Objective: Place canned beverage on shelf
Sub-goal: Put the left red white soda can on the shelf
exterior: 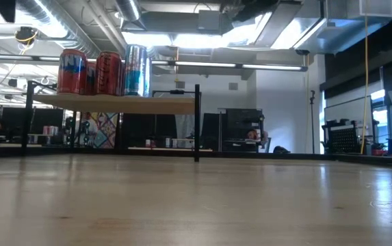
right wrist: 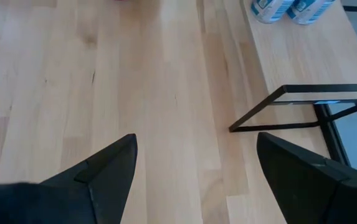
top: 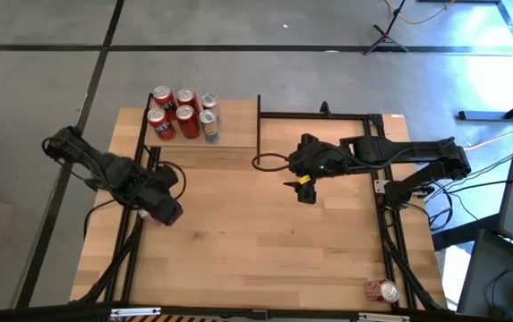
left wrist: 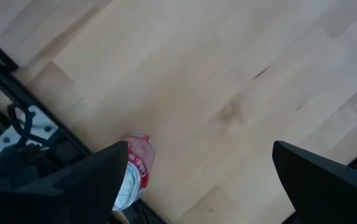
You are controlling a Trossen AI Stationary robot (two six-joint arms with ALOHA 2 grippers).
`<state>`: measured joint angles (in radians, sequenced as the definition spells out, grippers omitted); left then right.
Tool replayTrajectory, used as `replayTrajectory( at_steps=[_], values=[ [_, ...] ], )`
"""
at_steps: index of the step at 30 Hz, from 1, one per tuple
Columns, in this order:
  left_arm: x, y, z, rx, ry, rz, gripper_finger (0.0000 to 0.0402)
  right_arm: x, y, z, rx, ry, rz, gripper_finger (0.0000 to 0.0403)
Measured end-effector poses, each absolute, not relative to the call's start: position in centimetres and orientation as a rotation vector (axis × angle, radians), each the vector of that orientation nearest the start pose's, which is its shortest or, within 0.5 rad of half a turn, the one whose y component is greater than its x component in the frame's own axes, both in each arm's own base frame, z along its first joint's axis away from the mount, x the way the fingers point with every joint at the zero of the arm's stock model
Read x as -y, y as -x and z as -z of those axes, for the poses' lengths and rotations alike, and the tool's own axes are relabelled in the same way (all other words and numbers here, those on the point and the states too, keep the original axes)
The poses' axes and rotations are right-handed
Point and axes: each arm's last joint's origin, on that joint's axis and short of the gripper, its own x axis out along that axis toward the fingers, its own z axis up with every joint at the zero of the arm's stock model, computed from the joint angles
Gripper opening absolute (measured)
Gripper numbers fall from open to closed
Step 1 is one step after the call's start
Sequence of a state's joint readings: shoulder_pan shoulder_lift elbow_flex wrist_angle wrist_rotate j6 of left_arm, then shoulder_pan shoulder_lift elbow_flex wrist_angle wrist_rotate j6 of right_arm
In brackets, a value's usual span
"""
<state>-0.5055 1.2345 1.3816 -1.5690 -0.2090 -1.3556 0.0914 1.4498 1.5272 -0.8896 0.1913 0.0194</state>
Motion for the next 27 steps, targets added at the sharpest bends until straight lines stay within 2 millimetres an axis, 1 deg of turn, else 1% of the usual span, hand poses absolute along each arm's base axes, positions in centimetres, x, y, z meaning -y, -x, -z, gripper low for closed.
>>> replayTrajectory(
  at_steps=[4,7,12,15,18,23,27],
  values=[
    [7.5,-15.6,-34.9,-1.237,0.704,-0.672,0.0386,-2.1,-29.3,-37.4,-0.812,0.097,0.102,0.0319],
    [6.9,-14.9,-34.2,-1.246,0.733,-0.703,0.0386,-2.1,-29.2,-37.3,-0.823,0.100,0.101,0.0319],
    [5.8,-12.7,-33.2,-1.264,0.839,-0.739,0.0386,-2.1,-28.8,-37.0,-0.869,0.107,0.100,0.0319],
    [5.2,-11.3,-32.9,-1.251,0.928,-0.760,0.0386,-2.1,-28.7,-36.9,-0.883,0.109,0.100,0.0319],
    [4.9,-10.4,-32.5,-1.255,0.994,-0.785,0.0386,-2.1,-28.8,-36.9,-0.883,0.109,0.100,0.0319],
    [4.8,-10.3,-31.8,-1.267,0.981,-0.799,0.0386,-2.1,-28.8,-36.9,-0.883,0.109,0.100,0.0319],
    [5.1,-10.9,-31.5,-1.299,0.897,-0.772,0.0386,-2.1,-28.8,-37.0,-0.879,0.108,0.100,0.0319]
  ],
)
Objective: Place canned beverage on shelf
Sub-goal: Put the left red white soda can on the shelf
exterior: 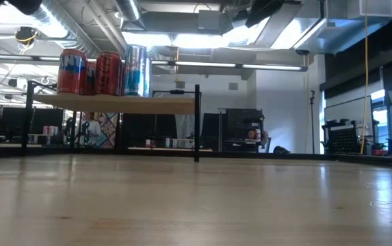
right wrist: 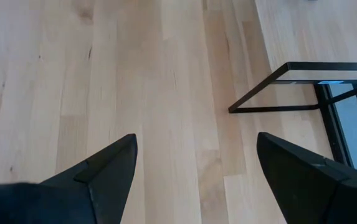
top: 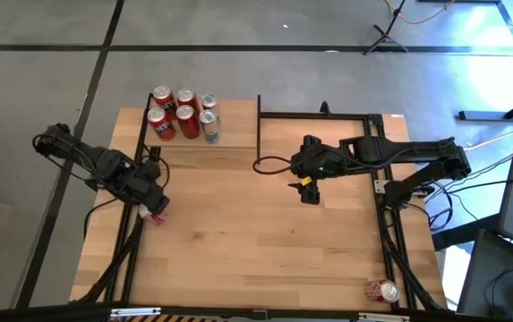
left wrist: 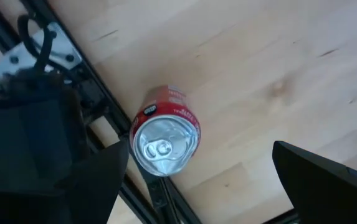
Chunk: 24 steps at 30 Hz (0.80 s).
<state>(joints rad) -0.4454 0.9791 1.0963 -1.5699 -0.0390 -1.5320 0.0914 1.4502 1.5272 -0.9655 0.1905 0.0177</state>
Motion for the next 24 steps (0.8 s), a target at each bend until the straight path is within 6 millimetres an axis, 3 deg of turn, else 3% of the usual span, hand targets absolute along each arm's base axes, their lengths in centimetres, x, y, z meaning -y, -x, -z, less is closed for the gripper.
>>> replayTrajectory(
  at_steps=[11,24],
  values=[
    [5.8,-12.0,-30.4,-1.439,0.613,-0.598,0.0386,-2.1,-29.0,-37.1,-0.850,0.101,0.101,0.0319],
    [6.1,-11.9,-24.4,-1.617,0.554,-0.500,0.0386,-2.1,-29.0,-37.2,-0.845,0.075,0.112,0.0319]
  ],
)
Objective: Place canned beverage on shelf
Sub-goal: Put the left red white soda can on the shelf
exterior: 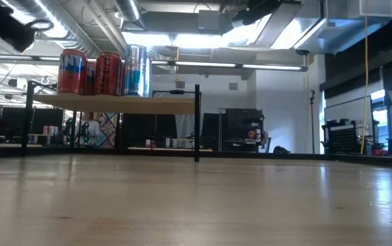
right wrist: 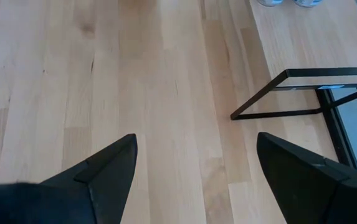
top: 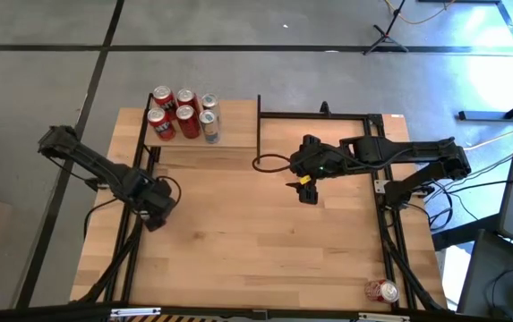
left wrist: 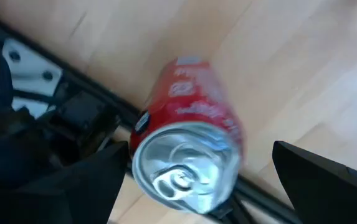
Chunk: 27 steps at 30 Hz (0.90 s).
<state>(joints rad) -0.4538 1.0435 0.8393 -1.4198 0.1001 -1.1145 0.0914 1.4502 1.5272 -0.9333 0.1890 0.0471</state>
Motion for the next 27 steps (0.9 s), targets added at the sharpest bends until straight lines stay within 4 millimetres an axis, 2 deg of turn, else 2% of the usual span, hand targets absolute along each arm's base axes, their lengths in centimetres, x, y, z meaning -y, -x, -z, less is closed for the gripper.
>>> replayTrajectory(
  at_steps=[7,10,19,22,27],
  values=[
    [6.2,-11.7,-23.1,-1.672,0.537,-0.452,0.0386,-2.1,-29.0,-37.2,-0.843,0.069,0.114,0.0319],
    [6.2,-11.8,-22.8,-1.664,0.531,-0.427,0.0372,-2.1,-29.1,-37.2,-0.836,0.067,0.114,0.0319],
    [6.4,-11.9,-22.6,-1.667,0.568,-0.400,0.0252,-2.1,-29.1,-37.2,-0.834,0.066,0.115,0.0319],
    [6.5,-12.1,-22.9,-1.646,0.599,-0.423,0.0250,-2.1,-29.1,-37.2,-0.834,0.066,0.115,0.0319],
    [6.7,-12.9,-24.5,-1.584,0.673,-0.438,0.0250,-2.1,-29.1,-37.2,-0.837,0.070,0.106,0.0319]
  ],
)
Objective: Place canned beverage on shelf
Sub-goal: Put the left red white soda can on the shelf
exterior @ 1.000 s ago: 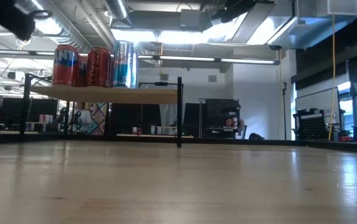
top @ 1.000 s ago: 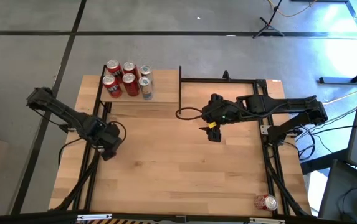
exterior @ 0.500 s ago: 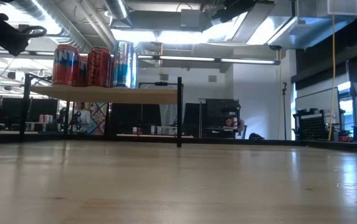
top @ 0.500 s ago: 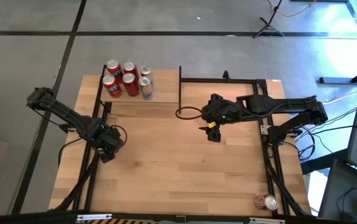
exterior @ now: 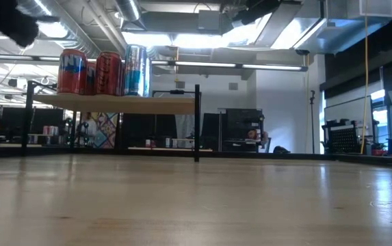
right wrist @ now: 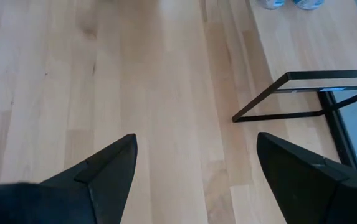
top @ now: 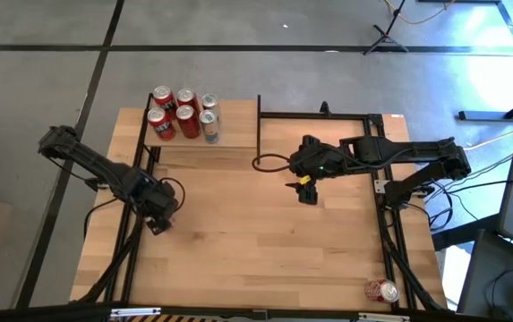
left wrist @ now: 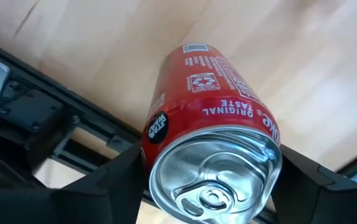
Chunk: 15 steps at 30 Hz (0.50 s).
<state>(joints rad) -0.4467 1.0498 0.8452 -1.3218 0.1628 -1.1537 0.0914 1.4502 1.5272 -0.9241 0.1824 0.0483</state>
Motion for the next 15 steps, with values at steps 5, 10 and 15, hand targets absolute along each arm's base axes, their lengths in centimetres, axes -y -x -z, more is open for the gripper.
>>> replayTrajectory(
  at_steps=[5,10,15],
  values=[
    [7.1,-14.6,-26.8,-1.515,0.713,-0.451,0.0250,-2.2,-28.9,-37.1,-0.863,0.067,0.088,0.0319],
    [7.5,-17.7,-28.3,-1.486,0.662,-0.467,0.0250,-2.2,-28.7,-35.8,-0.891,0.071,0.088,0.0319],
    [7.7,-21.6,-28.6,-1.509,0.656,-0.472,0.0250,-2.1,-27.5,-34.2,-0.873,0.050,0.094,0.0319]
  ],
)
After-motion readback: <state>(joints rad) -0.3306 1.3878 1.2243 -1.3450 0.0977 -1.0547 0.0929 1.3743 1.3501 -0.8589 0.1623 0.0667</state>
